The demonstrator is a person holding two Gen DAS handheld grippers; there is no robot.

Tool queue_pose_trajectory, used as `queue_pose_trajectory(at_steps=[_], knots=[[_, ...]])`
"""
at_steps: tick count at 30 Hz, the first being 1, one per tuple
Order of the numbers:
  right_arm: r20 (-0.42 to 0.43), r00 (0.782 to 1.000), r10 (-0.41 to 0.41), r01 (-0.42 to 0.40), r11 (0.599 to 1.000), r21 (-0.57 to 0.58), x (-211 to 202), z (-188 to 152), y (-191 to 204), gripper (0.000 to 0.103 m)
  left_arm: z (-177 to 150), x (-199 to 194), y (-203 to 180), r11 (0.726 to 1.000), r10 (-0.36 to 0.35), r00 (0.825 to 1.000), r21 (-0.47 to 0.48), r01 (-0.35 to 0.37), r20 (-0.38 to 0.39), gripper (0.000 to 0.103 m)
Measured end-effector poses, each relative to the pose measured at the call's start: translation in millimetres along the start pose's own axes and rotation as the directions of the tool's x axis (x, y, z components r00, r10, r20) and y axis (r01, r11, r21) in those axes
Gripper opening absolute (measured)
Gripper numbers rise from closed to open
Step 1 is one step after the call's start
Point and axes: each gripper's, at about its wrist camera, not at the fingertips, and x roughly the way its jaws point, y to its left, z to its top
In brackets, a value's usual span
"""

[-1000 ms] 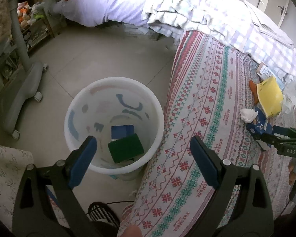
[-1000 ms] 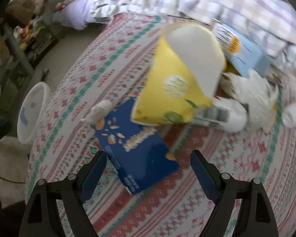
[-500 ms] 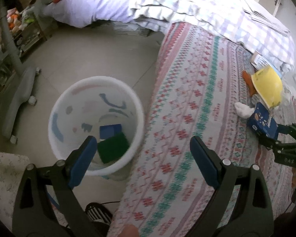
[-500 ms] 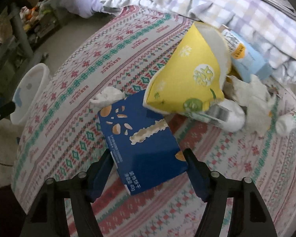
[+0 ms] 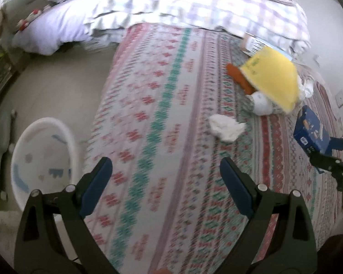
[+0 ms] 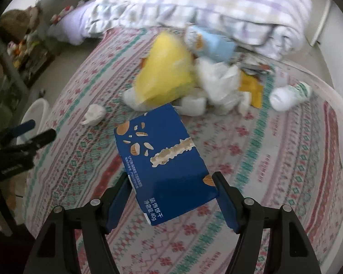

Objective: Collect trash
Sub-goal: 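Grasp the crumpled white tissue with the left tool and lift it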

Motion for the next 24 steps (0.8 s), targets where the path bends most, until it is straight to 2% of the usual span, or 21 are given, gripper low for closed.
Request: queue_pose_trajectory(at_steps=[7,12,15,20,24], knots=[[0.028,1.000,0.006,-0.008,0.997,0.077,-16.6,-11.6,-36.6,0.073,11.2,18.7,-30.4,0.997,-0.073,0.997,0.039,0.073,0.014,0.087],[0.026,1.000,0.007,-0.010,0.995,0.096,-20.1,-13.1,-47.8,0.073,19.4,32.0,-42.9,0.996,-0.082,0.996,0.036,0.081,0.030,0.076],[0.022,1.000,-0.001,-0.001,0.995,0.100,-16.3,-11.3,-47.7,0.073,22.4,36.5,-47.1,0.996,-0.085,0.996,0.032,0.084,0.034,0.065],[0.013,1.000,-0.016,0.015,0.994,0.107,-14.7,-15.0,-56.8,0.073,21.1,46.0,-49.0,0.996,-0.088,0.996,0.025,0.088,0.006,0.036],[0.017,1.000,-0.022,0.019,0.993,0.120,-18.7,-19.6,-65.1,0.073,22.2,41.7,-46.9,0.994,-0.104,0.994,0.022,0.103,0.026,0.023]])
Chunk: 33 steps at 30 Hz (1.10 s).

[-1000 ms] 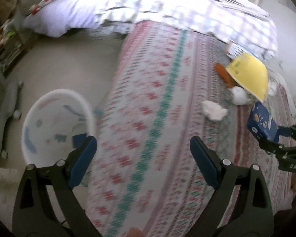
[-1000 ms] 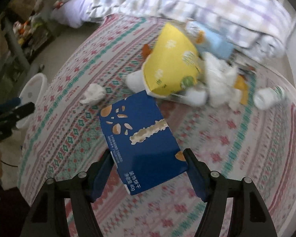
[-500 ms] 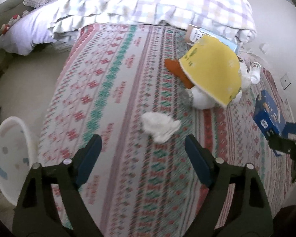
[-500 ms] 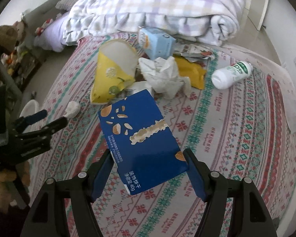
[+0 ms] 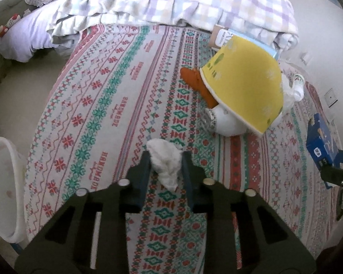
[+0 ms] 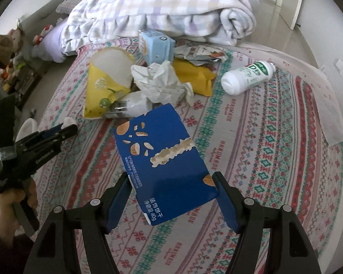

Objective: Collect trash
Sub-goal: 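Grasp the crumpled white tissue with the left tool and lift it, then release the tissue into the white bin with the left tool while the right tool holds the box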

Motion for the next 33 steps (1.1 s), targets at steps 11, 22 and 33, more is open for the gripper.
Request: queue_pose_trajectory(at_steps=[11,22,33], knots=[[0.030,1.000,0.005,-0.005,1.000,0.008,-8.0,-2.9,0.6,0.073,-4.8,-30.3,14.1,1.000,-0.024,0.999,-0.009,0.025,0.025,0.021],[0.060,0.997,0.045,-0.043,0.998,-0.044,-12.5,0.9,46.5,0.073,-13.8,-61.0,52.9,0.999,0.018,0.999,-0.048,-0.015,0.047,0.021],[0.062,0.994,0.084,-0.076,0.989,-0.123,-7.1,10.2,106.2,0.073,-28.2,-83.9,111.3,0.987,0.076,0.996,-0.146,-0.067,0.053,0.021]])
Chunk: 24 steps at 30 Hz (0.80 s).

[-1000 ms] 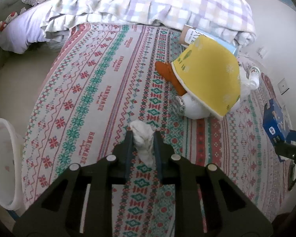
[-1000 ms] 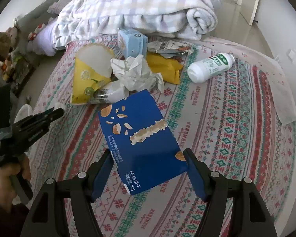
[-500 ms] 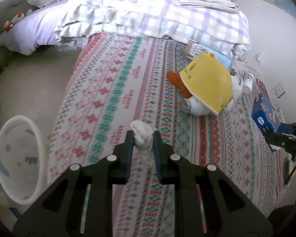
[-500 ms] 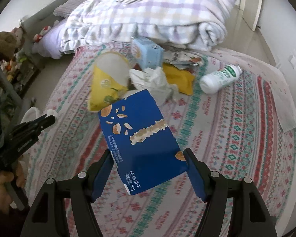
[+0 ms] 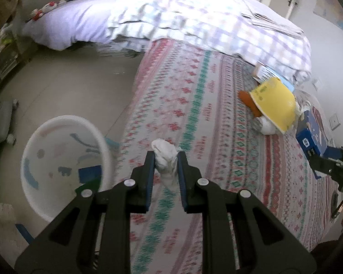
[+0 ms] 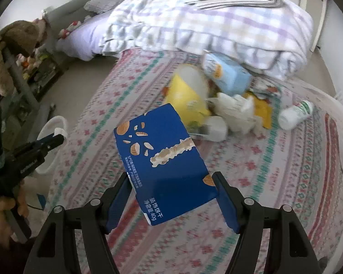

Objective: Collect trash
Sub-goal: 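Release the tissue into the white bin with the left tool while the right tool holds the box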

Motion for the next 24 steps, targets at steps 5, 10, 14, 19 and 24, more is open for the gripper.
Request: queue_pose_trajectory(at_steps=[5,10,14,19,24], knots=[[-0.001,1.000,0.021,-0.021,0.999,-0.032,6.5,5.6,25.3,0.073,-1.5,-7.8,25.2,0.999,0.027,1.000,-0.039,-0.026,0.014,0.021],[-0.009,0.999,0.035,-0.035,0.997,-0.071,14.8,8.2,50.6,0.073,-5.6,-11.8,51.9,0.995,0.061,0.998,-0.077,-0.060,0.011,0.021],[-0.017,0.999,0.045,-0.046,0.994,-0.097,23.3,10.4,70.2,0.073,-9.3,-14.9,71.0,0.991,0.080,0.997,-0.111,-0.078,0.009,0.021],[-0.022,0.998,0.064,-0.066,0.992,-0.112,32.0,15.0,91.9,0.073,-13.1,-17.7,94.3,0.983,0.105,0.994,-0.151,-0.102,0.009,0.021],[-0.022,0.996,0.083,-0.085,0.987,-0.136,38.9,17.9,116.1,0.073,-16.0,-18.1,108.2,0.977,0.125,0.992,-0.176,-0.121,0.011,0.022]])
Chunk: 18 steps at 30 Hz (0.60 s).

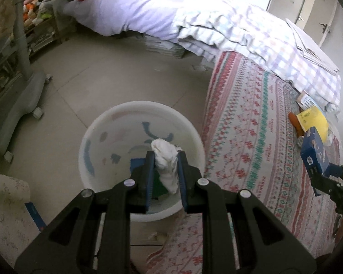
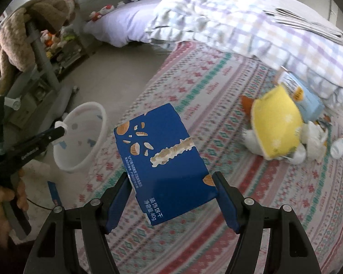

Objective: Collect trash
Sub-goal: 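Release the tissue into the white bin with the left tool while the right tool holds the box, then lower the blue cracker box into the white bin and open the right tool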

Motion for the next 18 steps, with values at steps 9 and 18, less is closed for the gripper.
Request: queue_pose_trajectory(at_steps=[9,18], knots=[[0.008,1.000,0.030,-0.030,0.999,-0.023,18.1,10.6,32.9,0.073,-1.7,-7.0,17.5,0.999,-0.002,1.000,-0.037,0.003,0.023,0.068],[0.002,1.000,0.014,-0.014,0.997,-0.078,38.2,14.9,65.0,0.073,-12.9,-24.7,40.8,0.994,0.102,0.995,-0.041,-0.102,-0.003,0.089]])
